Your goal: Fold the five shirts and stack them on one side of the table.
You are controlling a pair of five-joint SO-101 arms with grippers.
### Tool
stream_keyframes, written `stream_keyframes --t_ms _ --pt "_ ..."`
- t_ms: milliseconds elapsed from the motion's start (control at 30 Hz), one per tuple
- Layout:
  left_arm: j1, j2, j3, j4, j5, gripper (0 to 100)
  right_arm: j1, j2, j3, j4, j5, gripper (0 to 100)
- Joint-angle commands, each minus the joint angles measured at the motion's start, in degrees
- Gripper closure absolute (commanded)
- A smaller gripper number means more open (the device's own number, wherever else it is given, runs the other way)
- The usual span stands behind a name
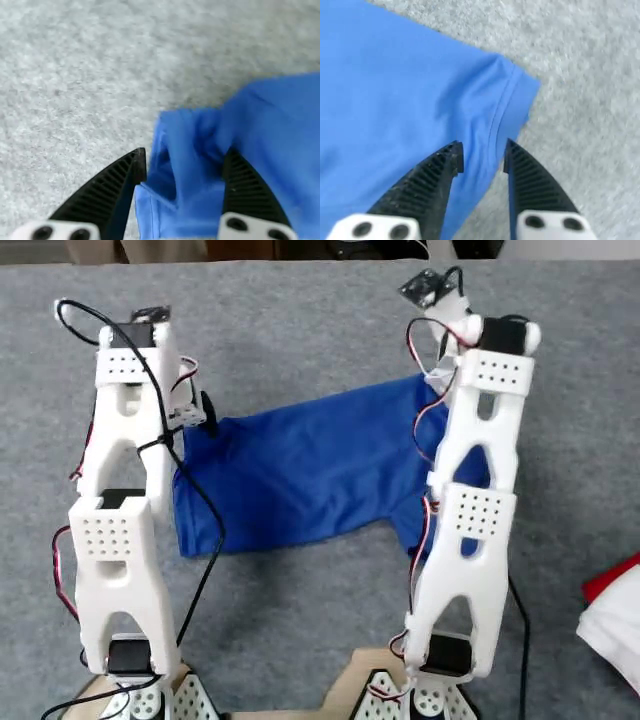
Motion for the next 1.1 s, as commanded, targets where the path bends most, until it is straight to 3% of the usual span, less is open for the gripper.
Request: stream_keyframes --t_ms 0,233,367,567,800,933,1067 --pt "1.6 -4.5 -1.1 1.6 -1.1 74 0.7 -13.8 15.4 0.8 -3.8 83.1" --pt "5.5 -6.8 4.7 1.5 -1.3 74 1.3 -17.4 30.4 -6.4 -7.9 83.1" --pt "7.5 -7.5 8.4 1.5 -3.7 74 3.0 -17.1 30.7 -0.3 -6.8 83.1" --pt "9.6 -16.0 15.0 1.5 -5.1 74 2.9 -25.4 39.4 1.0 7.6 83.1" --pt "1.1 -26.9 14.3 1.4 -8.5 74 4.7 -44.4 60.5 0.2 31.2 82.9" --pt "3.2 -28.0 16.6 1.4 -8.5 74 8.1 -51.1 77.6 -6.0 45.4 82.9" --pt "2.5 -28.0 16.6 1.1 -8.6 74 11.6 -56.5 91.1 -12.2 53.5 81.9"
